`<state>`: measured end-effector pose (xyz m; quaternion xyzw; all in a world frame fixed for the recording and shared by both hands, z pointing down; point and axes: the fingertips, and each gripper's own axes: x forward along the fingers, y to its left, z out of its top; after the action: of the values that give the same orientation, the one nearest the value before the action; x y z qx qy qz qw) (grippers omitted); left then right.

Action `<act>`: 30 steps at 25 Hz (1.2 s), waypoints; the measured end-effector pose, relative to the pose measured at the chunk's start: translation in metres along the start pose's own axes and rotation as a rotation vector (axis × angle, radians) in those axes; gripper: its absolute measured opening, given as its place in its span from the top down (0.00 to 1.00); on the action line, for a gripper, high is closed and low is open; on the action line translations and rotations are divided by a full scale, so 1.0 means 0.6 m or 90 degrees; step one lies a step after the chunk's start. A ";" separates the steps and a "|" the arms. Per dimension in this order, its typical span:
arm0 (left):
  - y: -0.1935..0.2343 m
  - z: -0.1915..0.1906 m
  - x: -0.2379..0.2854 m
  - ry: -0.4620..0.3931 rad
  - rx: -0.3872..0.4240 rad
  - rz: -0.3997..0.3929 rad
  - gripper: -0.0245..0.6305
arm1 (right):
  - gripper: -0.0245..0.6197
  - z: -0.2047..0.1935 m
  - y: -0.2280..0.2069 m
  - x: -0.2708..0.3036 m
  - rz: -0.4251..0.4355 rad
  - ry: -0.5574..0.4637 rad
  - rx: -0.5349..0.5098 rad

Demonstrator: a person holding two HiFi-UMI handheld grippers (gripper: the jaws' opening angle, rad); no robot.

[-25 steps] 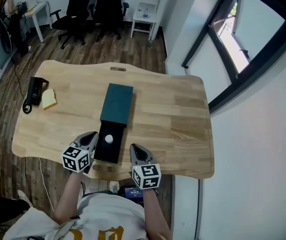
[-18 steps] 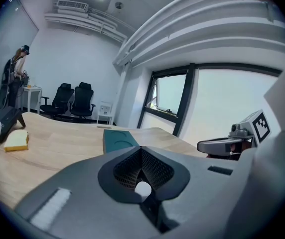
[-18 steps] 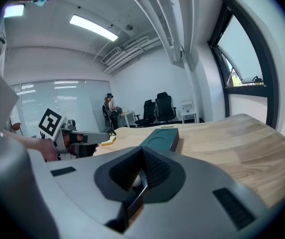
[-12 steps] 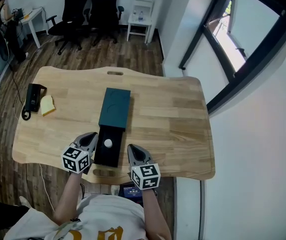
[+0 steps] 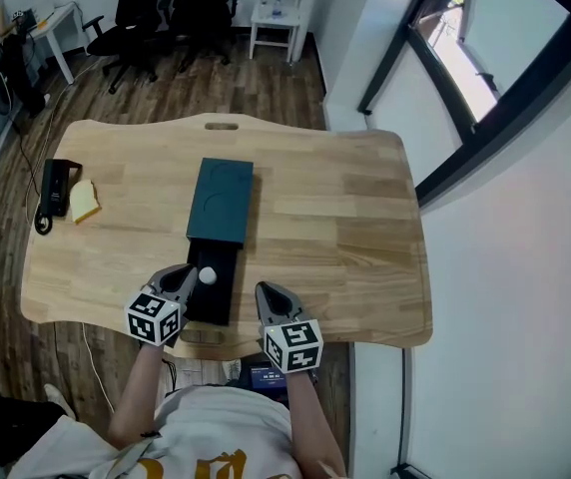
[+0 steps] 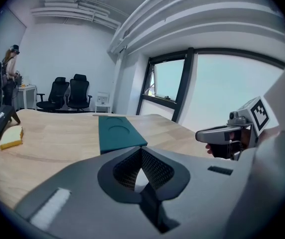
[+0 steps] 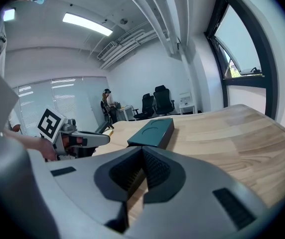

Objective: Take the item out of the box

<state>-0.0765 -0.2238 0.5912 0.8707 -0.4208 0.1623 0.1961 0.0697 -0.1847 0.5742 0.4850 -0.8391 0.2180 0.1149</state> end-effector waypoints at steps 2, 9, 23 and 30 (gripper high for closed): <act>0.000 -0.017 0.004 0.008 -0.010 0.001 0.96 | 0.95 -0.018 -0.004 -0.001 -0.001 0.011 0.001; -0.009 -0.058 0.021 0.058 -0.016 -0.021 0.96 | 0.95 -0.050 -0.018 0.003 -0.007 0.047 0.001; -0.018 -0.110 0.082 0.144 0.048 -0.039 0.61 | 0.95 -0.079 -0.039 0.048 0.008 0.084 0.013; -0.008 -0.123 0.101 0.207 0.085 -0.015 0.61 | 0.95 -0.079 -0.056 0.068 0.006 0.096 0.020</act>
<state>-0.0452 -0.2262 0.6817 0.8491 -0.3612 0.3261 0.2055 0.0773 -0.2077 0.6408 0.4654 -0.8266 0.2676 0.1688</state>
